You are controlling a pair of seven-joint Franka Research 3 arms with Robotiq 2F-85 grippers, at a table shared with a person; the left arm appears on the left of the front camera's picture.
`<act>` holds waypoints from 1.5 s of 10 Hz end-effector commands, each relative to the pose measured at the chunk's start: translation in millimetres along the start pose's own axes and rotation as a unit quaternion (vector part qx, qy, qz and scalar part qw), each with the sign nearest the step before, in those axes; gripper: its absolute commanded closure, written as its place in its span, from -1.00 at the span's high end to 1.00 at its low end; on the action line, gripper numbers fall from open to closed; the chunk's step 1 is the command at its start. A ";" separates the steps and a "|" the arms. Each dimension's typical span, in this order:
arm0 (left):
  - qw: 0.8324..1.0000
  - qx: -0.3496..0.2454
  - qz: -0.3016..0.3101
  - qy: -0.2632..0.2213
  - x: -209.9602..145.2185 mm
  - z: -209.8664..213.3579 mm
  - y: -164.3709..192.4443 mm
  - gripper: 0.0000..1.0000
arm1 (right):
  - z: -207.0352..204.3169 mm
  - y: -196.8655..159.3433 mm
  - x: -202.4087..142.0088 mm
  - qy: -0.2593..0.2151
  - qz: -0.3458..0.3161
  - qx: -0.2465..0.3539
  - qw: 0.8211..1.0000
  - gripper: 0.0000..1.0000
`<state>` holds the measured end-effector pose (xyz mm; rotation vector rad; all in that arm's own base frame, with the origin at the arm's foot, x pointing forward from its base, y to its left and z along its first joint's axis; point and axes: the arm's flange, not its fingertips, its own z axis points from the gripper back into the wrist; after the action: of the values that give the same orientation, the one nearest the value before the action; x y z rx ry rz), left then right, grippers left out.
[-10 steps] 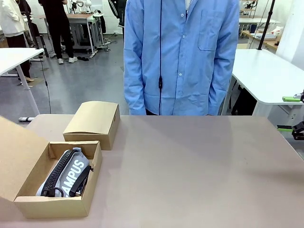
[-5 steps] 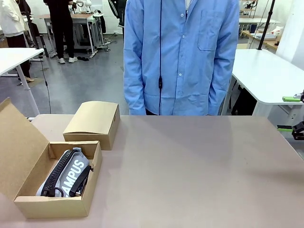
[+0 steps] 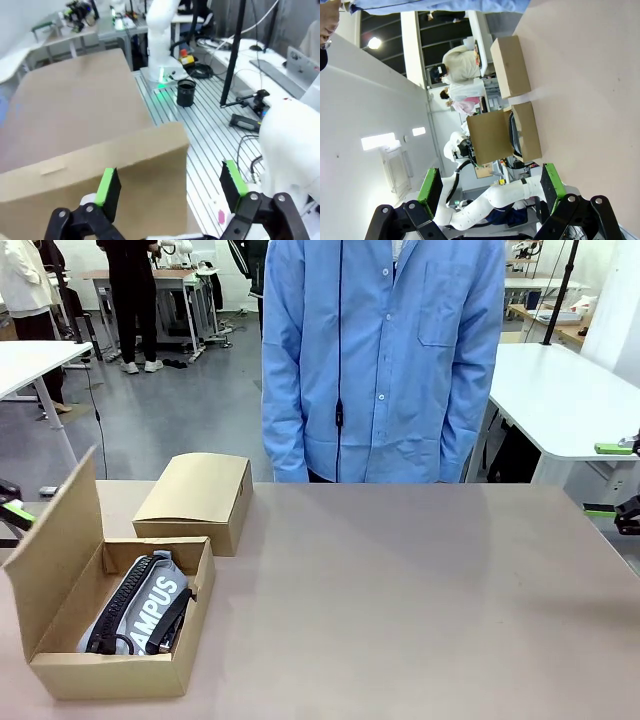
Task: Place items inside the box.
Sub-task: Close the lid of the Mailer Box closest to the robot.
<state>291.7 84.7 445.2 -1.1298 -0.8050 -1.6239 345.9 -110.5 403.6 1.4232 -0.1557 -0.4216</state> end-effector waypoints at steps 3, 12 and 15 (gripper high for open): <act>0.997 0.067 -0.013 -0.026 15.7 -57.1 2.6 1.00 | -0.4 5.5 0.0 -0.001 -0.007 0.009 1.000 1.00; 0.982 0.153 0.043 0.102 -29.0 -173.8 40.1 1.00 | -0.4 5.5 0.0 -0.001 -0.007 0.009 1.000 1.00; 0.979 0.137 0.051 0.143 -59.4 -191.4 27.8 1.00 | -0.4 5.5 0.0 -0.001 -0.007 0.009 1.000 1.00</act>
<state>365.2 -64.3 361.9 -0.7521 -0.7469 -1.4881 345.9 -110.4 403.6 1.4233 -0.1556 -0.4215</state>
